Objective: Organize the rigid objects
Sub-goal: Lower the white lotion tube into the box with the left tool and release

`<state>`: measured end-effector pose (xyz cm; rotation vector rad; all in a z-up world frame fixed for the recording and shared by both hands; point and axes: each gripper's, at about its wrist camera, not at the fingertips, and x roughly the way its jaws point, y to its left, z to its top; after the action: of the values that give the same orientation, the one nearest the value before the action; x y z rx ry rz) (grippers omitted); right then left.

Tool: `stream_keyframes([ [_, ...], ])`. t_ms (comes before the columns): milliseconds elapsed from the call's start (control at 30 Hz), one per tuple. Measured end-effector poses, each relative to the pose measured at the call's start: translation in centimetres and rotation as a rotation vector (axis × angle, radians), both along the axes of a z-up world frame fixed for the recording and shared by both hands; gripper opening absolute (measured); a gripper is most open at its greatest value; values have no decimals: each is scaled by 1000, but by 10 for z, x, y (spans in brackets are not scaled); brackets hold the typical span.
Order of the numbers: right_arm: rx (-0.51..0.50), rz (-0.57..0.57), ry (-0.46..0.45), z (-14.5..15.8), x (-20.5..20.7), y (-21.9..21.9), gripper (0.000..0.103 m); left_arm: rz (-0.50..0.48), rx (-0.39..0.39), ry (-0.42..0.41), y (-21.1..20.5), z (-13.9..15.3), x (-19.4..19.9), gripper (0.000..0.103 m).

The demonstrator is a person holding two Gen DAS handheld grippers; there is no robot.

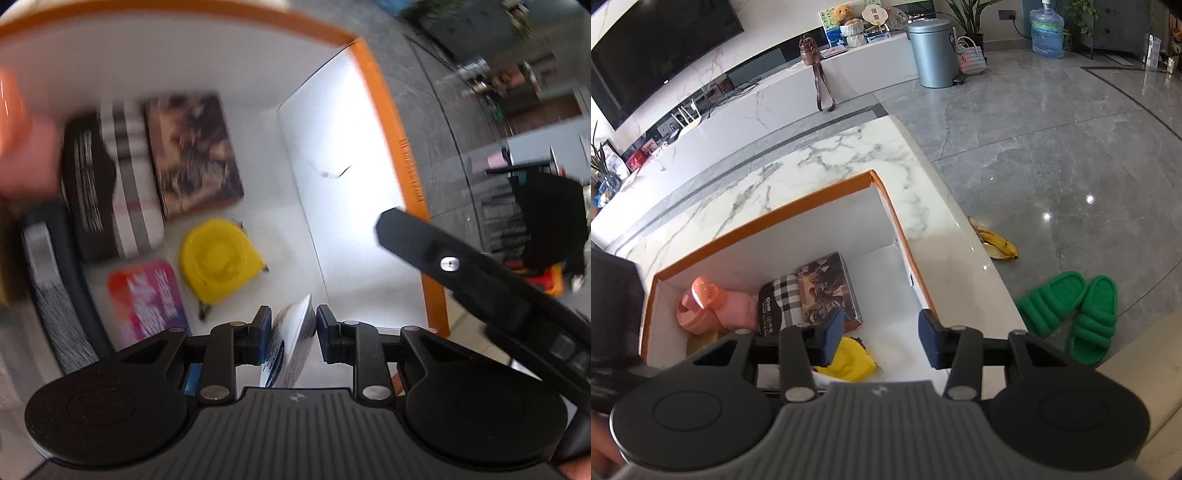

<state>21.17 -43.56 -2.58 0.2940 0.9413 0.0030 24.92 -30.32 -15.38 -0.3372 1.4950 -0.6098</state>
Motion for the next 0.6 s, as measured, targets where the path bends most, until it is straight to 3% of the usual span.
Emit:
stream_keyframes([
  [167, -7, 14, -1, -1, 1, 1, 46, 30, 66, 55, 2, -9, 1, 31],
  [200, -5, 13, -2, -1, 0, 1, 46, 32, 74, 54, 3, -7, 1, 35],
  [367, -7, 10, -5, -3, -1, 2, 47, 6, 200, -55, 13, 15, -6, 44],
  [567, -17, 16, -13, -3, -2, 5, 47, 69, 275, -121, 38, 32, -14, 44],
  [600, -17, 18, -14, -3, -2, 5, 47, 67, 275, -133, 41, 34, -15, 40],
])
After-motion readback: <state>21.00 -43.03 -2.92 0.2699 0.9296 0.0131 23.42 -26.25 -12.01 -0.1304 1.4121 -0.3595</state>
